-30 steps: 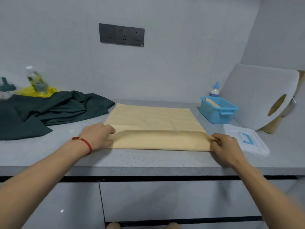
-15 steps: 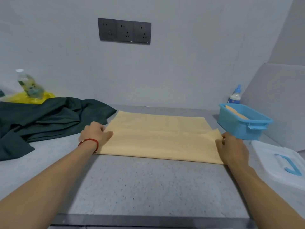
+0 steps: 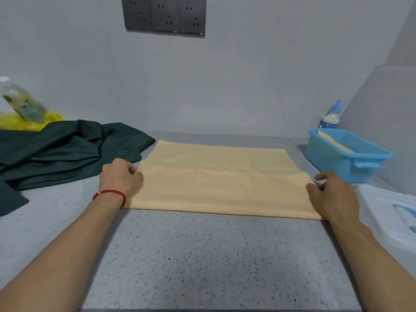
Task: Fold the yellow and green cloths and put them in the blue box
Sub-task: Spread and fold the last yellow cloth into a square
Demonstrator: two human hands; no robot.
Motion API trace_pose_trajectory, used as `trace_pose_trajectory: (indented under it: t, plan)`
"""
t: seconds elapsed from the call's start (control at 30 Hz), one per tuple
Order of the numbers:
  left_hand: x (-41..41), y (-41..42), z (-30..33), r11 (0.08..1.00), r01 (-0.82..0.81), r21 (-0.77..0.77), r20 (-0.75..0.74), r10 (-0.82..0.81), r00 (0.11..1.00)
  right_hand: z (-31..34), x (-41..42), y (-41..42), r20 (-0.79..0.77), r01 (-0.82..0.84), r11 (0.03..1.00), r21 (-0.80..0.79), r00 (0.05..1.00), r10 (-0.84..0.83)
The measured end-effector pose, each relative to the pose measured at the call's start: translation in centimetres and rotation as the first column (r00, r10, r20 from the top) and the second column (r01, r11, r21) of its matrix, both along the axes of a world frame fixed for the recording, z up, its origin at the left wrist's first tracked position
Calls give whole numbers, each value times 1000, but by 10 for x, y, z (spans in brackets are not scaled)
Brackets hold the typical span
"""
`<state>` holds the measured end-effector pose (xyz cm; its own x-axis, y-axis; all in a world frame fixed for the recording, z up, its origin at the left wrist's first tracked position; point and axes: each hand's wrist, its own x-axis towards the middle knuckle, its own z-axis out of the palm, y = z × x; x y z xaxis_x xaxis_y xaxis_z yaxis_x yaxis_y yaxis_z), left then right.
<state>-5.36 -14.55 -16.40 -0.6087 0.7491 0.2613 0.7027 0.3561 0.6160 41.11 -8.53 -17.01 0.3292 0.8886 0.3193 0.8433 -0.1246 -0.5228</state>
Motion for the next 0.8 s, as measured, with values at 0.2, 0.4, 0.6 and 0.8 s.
trace_pose_trajectory:
  t: [0.2,0.4,0.6,0.8]
  plan:
    - [-2,0,-4,1000,-19,18,-3,19,1000,0,1,-5,-102,6,1000,21,995,-4]
    - [-4,4,-7,999,-35,27,7,34,999,0,5,-5,-146,-4,998,63,989,13]
    - [23,-7,12,998,41,47,-355,-22,935,11,-16,-19,185,-10,986,166,982,-22]
    - [128,3,21,835,497,-238,-333,-550,766,23,-118,-26,281,-520,854,-23,816,504]
